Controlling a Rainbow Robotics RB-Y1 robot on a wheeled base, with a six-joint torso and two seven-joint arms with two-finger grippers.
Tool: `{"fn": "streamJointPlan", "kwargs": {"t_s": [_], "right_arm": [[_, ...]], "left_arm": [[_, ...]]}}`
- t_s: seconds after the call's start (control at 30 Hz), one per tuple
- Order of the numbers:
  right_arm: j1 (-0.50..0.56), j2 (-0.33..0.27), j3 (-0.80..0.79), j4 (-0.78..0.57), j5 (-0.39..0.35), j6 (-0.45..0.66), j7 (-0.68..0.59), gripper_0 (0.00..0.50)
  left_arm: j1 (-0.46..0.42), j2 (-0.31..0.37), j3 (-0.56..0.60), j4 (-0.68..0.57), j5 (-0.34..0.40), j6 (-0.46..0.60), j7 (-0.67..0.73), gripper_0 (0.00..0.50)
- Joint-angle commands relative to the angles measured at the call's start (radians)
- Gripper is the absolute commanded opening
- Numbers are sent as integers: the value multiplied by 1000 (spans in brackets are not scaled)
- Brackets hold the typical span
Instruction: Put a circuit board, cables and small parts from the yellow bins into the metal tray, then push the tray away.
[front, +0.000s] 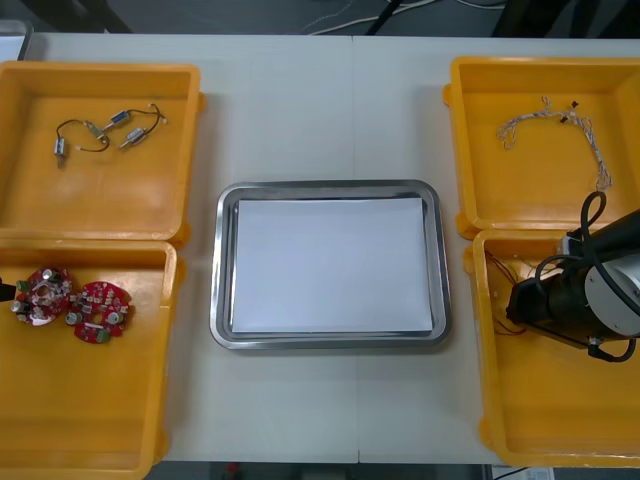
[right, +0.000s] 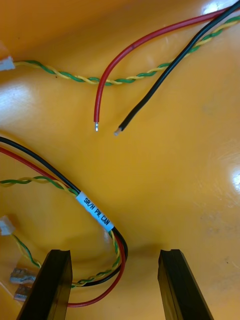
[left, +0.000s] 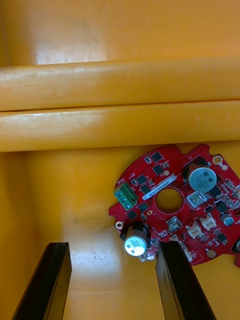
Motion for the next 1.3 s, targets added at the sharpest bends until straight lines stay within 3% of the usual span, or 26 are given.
{"fn": "streamJointPlan", "kwargs": {"t_s": [0.03, 0.07, 0.13, 0.2, 0.27, 0.33, 0.8, 1.3], "right_arm": [[17, 17, 14, 12, 12, -24, 11, 500], [17, 17, 14, 13, 12, -28, 10, 500], [16, 17, 12, 20, 12, -38, 13, 431], [17, 17, 12, 23, 12, -41, 14, 154], [16, 17, 12, 21, 12, -41, 16, 54], [16, 16, 14, 21, 13, -41, 16, 11], [-14, 2, -2, 6, 12, -33, 21, 0], [-63, -17, -112, -106, -45, 168, 53, 0]], "left_arm": [[29, 5, -22, -19, -28, -20, -67, 500], [29, 2, -22, -17, -31, -20, -69, 500], [34, -4, -22, -19, -36, -21, -72, 500], [37, -8, -25, -19, -39, -29, -73, 500], [43, -8, -31, -19, -41, -41, -75, 500], [53, -9, -35, -19, -42, -61, -76, 500], [66, -44, -39, -19, -68, -77, -93, 500], [43, -66, -78, -19, -102, -98, -75, 500]]}}
